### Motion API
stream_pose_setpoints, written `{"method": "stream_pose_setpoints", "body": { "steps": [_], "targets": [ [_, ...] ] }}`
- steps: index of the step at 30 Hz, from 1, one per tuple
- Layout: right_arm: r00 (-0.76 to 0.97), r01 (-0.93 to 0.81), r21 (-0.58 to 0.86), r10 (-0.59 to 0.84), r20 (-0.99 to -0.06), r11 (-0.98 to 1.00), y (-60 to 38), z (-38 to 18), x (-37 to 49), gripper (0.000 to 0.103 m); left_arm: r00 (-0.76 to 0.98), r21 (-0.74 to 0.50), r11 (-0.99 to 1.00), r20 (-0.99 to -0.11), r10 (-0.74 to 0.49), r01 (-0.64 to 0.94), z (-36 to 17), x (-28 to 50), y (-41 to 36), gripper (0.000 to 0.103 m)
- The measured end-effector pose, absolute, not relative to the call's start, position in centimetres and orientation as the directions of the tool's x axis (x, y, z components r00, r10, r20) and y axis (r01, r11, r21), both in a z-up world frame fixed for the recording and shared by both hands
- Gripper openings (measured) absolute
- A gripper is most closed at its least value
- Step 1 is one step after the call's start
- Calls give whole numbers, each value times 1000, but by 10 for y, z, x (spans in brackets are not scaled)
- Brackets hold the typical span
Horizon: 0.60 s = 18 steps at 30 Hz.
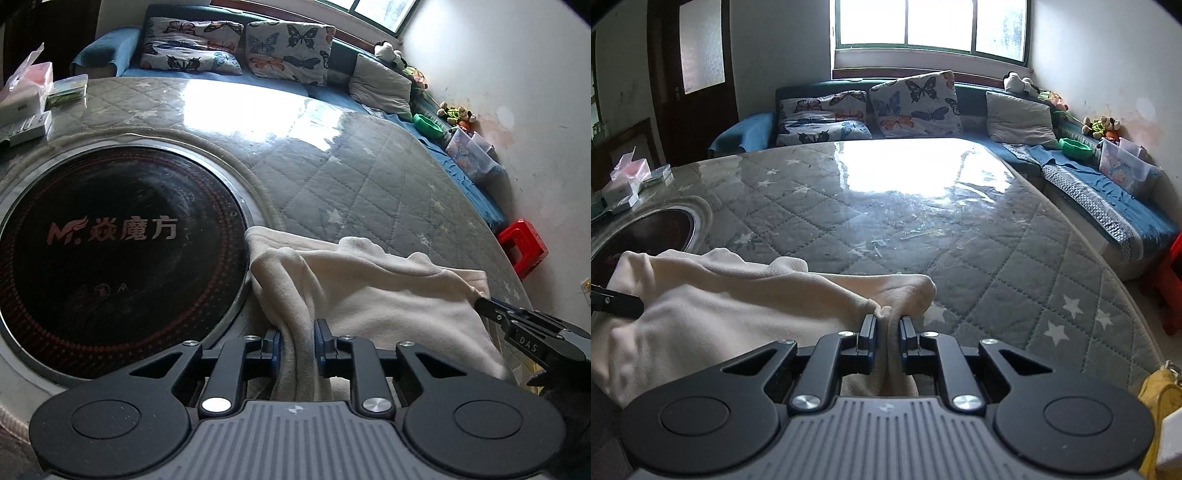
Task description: Fold clothes
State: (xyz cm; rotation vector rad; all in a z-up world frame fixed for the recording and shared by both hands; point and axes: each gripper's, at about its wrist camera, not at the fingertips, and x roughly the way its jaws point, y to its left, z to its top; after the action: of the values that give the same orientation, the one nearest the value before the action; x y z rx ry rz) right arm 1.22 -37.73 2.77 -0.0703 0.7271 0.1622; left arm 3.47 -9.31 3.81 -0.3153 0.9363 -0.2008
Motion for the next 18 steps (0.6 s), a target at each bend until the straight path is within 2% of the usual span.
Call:
{"method": "stream_pose_setpoints", "body": {
  "steps": [3, 5, 7, 18],
  "targets": [
    [745, -147, 0, 111, -658, 989, -382, 34, 11, 12, 588, -349, 937, -752, -299, 30, 43, 35, -90, 23],
    [754, -134, 11, 109, -648, 991, -384, 39, 11, 12, 593, -348, 937, -751, -292, 20, 46, 35, -88, 29],
    [765, -136, 21, 119, -632, 990, -385, 45, 10, 12, 604, -347, 938, -746, -280, 6, 49, 35, -85, 30],
    [734, -278, 71, 260, -627, 958, -344, 50, 20, 12, 646, -366, 930, -705, -293, 22, 66, 41, -81, 29]
  ]
}}
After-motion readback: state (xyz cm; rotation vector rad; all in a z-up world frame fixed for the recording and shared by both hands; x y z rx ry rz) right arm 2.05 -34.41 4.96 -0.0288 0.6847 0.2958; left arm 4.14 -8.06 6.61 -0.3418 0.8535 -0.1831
